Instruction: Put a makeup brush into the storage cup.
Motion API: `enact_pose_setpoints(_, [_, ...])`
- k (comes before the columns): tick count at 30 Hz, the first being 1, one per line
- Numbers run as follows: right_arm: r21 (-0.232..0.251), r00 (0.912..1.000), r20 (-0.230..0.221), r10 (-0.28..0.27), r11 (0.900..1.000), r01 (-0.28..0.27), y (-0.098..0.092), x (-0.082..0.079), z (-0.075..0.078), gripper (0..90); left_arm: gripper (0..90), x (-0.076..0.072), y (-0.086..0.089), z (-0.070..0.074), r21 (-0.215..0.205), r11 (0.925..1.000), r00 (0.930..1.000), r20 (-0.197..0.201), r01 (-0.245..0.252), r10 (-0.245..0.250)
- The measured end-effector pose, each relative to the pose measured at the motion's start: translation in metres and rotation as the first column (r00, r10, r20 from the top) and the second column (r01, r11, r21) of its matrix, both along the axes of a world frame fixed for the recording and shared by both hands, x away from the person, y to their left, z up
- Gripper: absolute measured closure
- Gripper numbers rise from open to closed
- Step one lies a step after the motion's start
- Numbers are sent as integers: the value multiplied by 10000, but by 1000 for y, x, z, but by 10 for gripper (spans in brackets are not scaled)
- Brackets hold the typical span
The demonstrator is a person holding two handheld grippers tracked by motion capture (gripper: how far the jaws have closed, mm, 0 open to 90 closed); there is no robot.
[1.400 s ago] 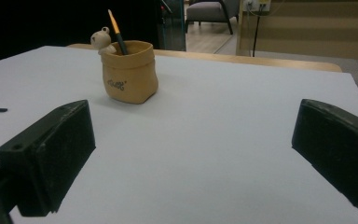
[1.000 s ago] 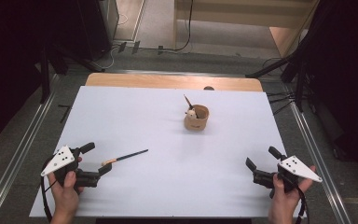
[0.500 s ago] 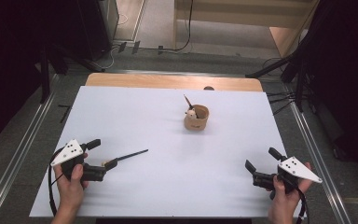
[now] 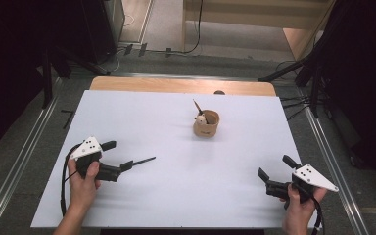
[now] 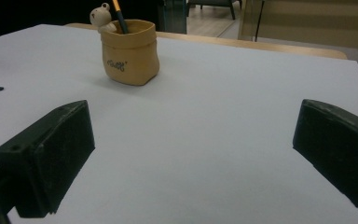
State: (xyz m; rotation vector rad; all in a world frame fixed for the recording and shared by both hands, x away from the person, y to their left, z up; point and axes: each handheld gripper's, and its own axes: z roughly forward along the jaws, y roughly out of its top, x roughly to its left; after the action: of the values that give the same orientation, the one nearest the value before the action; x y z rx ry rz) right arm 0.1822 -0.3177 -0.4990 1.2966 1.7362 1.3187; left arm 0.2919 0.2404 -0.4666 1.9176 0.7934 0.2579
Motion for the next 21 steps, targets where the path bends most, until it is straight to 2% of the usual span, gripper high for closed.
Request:
enact_pose_setpoints(3, [54,9999,-137,5,10000,-5,-1,1,-2,0,0,6,-3,0,321,9994,9997,-198,125,-118])
enact_pose_setpoints(7, [70,9998,-199,-6,10000,7,-2,2,-4,0,0,14,-9,2,946,9951,9979,-602,289,-232])
enact_pose_setpoints(10, [31,9997,-246,-4,10000,5,-1,2,-5,0,0,18,-12,2,1462,9880,9944,-996,509,-365])
enact_pose_setpoints(12, [23,9997,-252,8,10000,-7,-1,3,-5,0,0,20,-14,2,1819,9813,9912,-1257,629,-403])
enact_pose_setpoints(14, [39,9996,-278,15,10000,-14,-1,3,-5,0,9,23,-15,2,2271,9713,9877,-1522,700,-356])
enact_pose_setpoints(16, [65,9996,-296,20,10000,-19,-1,3,-5,0,72,25,-16,0,2640,9622,9840,-1772,675,-204])
enact_pose_setpoints(20, [47,9995,-310,18,10000,-17,-1,3,-5,0,128,27,-18,-1,3251,9430,9792,-2031,707,-34])
enact_pose_setpoints(21, [39,9995,-304,21,10000,-20,-1,3,-5,0,134,27,-19,-1,3359,9382,9767,-2142,839,-107])
